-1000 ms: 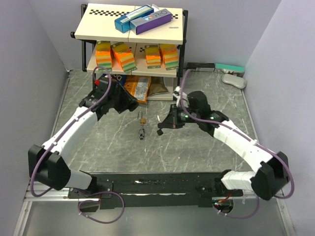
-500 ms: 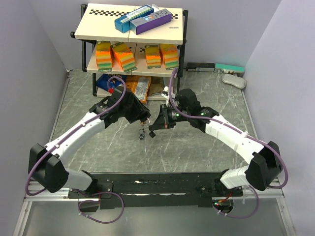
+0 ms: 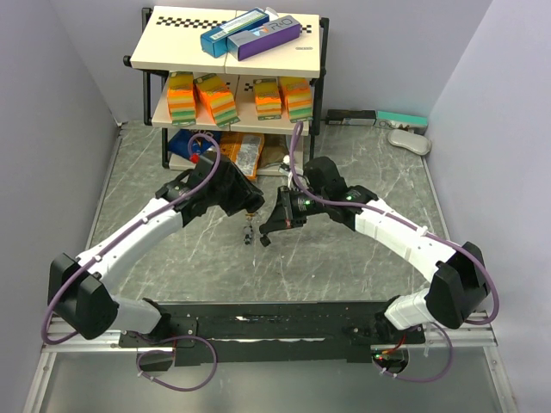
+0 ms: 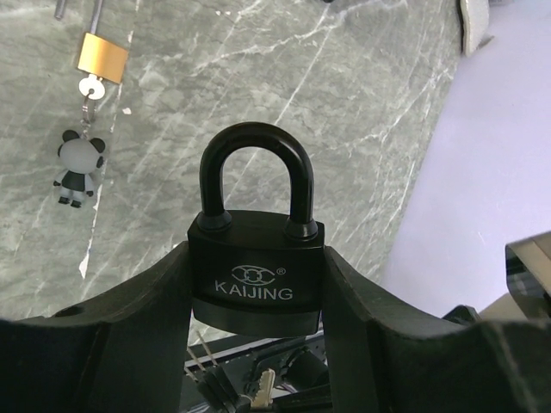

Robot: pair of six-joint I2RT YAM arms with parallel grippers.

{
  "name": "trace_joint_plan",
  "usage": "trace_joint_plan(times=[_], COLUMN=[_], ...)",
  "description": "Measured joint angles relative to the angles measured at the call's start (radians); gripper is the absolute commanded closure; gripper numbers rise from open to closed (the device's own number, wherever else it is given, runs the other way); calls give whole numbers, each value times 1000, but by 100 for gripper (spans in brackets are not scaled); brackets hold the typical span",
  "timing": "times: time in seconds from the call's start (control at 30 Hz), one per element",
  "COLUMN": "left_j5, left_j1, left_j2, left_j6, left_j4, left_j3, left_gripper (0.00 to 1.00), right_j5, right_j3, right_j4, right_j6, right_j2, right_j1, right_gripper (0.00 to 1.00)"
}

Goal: Unlock with the key

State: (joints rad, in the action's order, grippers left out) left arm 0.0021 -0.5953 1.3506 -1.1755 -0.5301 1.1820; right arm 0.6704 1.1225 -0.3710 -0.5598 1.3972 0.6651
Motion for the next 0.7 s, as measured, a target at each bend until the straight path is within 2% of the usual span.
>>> trace_joint_plan(times=[0.7], left_j5=[-5], left_j1=[-48], left_j2=[-52], left_j6=[-20], left_j4=[11], left_j3=[-28], left_gripper=[99], right_j5=[-16], right_j3=[10], right_j4=[-21], right_j6=[-42], right_j2=[4], right_j1=[-21], right_gripper=[100])
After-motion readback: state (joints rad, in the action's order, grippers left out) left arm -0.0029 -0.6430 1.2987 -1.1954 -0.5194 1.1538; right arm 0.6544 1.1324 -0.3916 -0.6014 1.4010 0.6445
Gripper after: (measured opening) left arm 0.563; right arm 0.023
